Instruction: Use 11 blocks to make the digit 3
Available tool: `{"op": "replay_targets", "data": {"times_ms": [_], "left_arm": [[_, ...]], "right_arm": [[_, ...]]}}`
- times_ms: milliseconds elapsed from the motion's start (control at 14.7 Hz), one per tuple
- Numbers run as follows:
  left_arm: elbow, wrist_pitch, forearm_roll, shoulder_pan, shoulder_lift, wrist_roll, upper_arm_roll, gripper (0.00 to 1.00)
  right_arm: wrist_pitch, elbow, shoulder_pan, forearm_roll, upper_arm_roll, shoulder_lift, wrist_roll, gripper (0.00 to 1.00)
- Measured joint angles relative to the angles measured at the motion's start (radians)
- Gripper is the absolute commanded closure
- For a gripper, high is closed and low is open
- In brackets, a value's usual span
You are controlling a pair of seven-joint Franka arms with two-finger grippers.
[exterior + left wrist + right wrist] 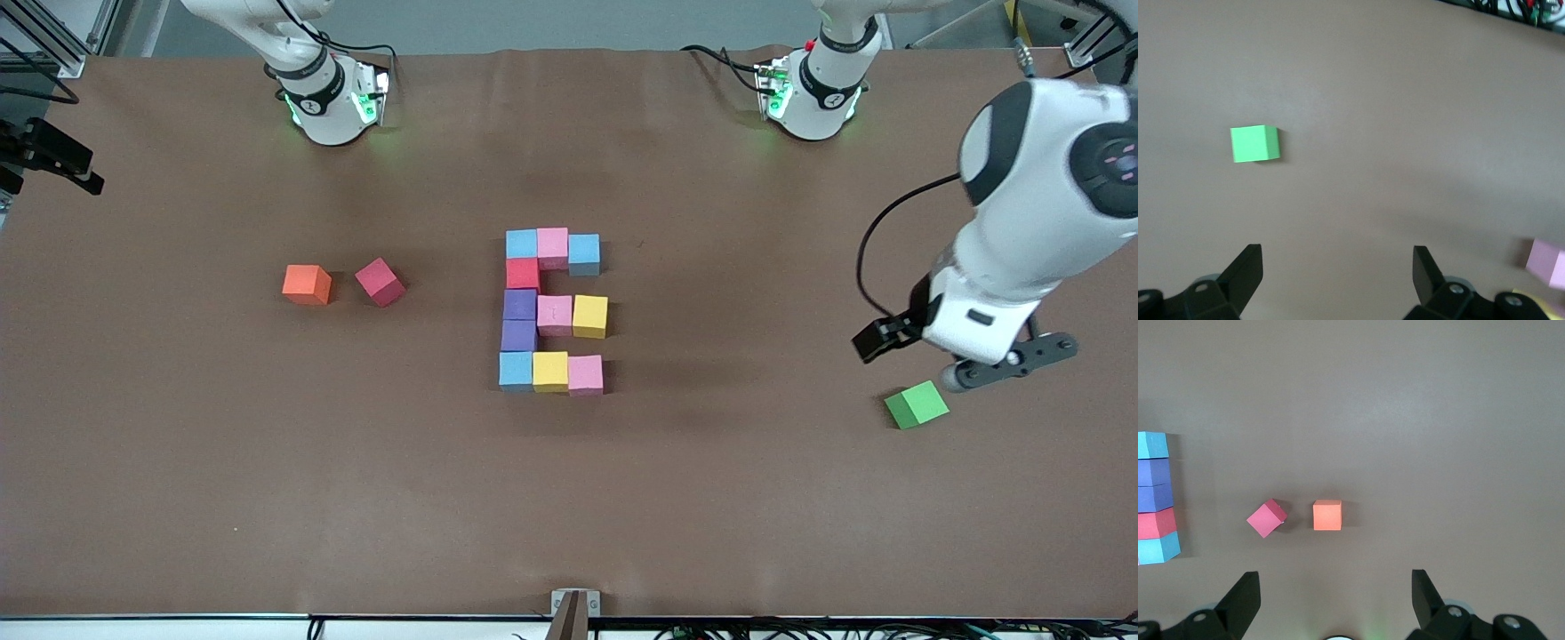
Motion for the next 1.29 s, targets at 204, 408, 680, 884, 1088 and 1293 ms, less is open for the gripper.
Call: {"op": "replay_targets", "data": {"times_ms": [204, 408, 680, 884, 1088, 1293], "left_arm": [[0.0, -0.092, -0.071, -0.005, -0.065, 0.162, 0.081, 0.01], [-0.002, -0.168, -0.125, -0.029, -0.129, 0.316, 0.196, 0.01], [-0.031, -0.196, -0.132, -0.04, -0.19, 0.385, 0.24, 0.01], [-0.045, -0.196, -0.132, -0.047, -0.216, 0.385, 0.241, 0.01], [-0.048, -0.182, -0.132, -0.05, -0.22, 0.385, 0.241, 0.01], [-0.048, -0.162, -0.132, -0.051, -0.22, 0.385, 0.241, 0.01]], "right_arm": [[0.0, 0.0, 0.0, 0.0, 0.0, 0.0, 0.0, 0.0], [0.0, 0.0, 0.0, 0.0, 0.0, 0.0, 0.0, 0.0], [0.0, -0.001, 0.0, 0.0, 0.0, 0.0, 0.0, 0.0], [0.0, -0.001, 0.0, 0.0, 0.0, 0.0, 0.0, 0.0], [0.0, -0.001, 0.0, 0.0, 0.0, 0.0, 0.0, 0.0], [0.0, -0.001, 0.0, 0.0, 0.0, 0.0, 0.0, 0.0]]}}
